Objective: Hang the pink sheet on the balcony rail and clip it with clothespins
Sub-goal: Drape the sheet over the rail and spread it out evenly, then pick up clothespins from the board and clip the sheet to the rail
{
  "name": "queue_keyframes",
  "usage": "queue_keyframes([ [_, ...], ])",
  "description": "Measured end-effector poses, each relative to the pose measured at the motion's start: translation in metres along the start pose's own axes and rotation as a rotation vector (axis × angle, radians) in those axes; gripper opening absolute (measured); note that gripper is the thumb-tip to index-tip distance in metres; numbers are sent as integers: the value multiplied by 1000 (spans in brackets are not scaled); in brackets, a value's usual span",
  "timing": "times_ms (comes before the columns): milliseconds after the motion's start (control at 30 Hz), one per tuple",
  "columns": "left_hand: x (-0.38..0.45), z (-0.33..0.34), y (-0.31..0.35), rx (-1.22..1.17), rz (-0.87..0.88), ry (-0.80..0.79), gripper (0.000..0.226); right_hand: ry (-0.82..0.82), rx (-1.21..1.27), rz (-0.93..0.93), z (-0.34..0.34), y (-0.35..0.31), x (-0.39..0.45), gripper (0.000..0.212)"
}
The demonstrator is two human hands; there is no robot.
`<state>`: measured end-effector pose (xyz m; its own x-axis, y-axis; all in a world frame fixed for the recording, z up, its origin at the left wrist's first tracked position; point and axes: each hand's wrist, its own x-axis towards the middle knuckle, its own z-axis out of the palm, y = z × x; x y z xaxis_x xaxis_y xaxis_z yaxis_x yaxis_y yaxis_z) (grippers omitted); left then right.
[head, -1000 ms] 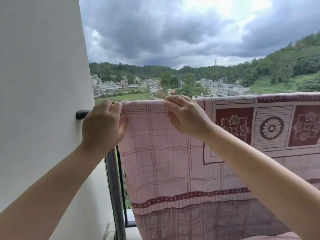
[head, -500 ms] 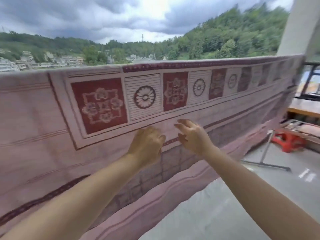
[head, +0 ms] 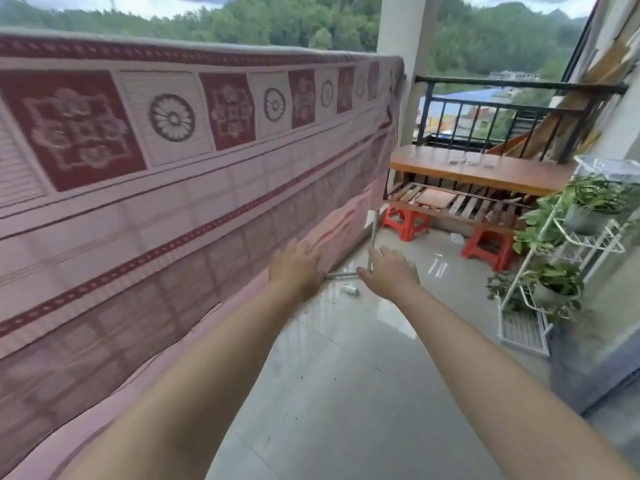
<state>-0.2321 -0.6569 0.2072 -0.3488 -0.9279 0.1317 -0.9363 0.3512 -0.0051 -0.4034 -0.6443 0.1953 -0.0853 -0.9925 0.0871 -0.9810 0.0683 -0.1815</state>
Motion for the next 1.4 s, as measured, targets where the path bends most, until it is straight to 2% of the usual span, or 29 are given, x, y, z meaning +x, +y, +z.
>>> queue_keyframes([
  [300, 259, 90, 111, -29, 265, -119, 50, -26, -105, 243, 32, 183, 168, 48],
  [500, 434, 111, 188, 23, 412, -120, 44, -20, -168, 385, 26, 295, 289, 52],
  [767, 646, 177, 305, 37, 567, -172, 47, -71, -79, 546, 42, 467, 452, 51],
  [967, 825, 194, 381, -47, 508, -144, 47, 4, -38, 479, 15, 589, 613, 52],
  [1133, 953, 209, 421, -148, 406, -181, 44, 4, 8, 416, 8, 658, 736, 51],
  [1267, 1072, 232, 449, -138, 337, -185, 43, -31, -1, 411, 14, 722, 843, 49],
  [1400, 1202, 249, 479, -98, 345, -165, 46, -28, -10, 451, 11, 793, 949, 53],
])
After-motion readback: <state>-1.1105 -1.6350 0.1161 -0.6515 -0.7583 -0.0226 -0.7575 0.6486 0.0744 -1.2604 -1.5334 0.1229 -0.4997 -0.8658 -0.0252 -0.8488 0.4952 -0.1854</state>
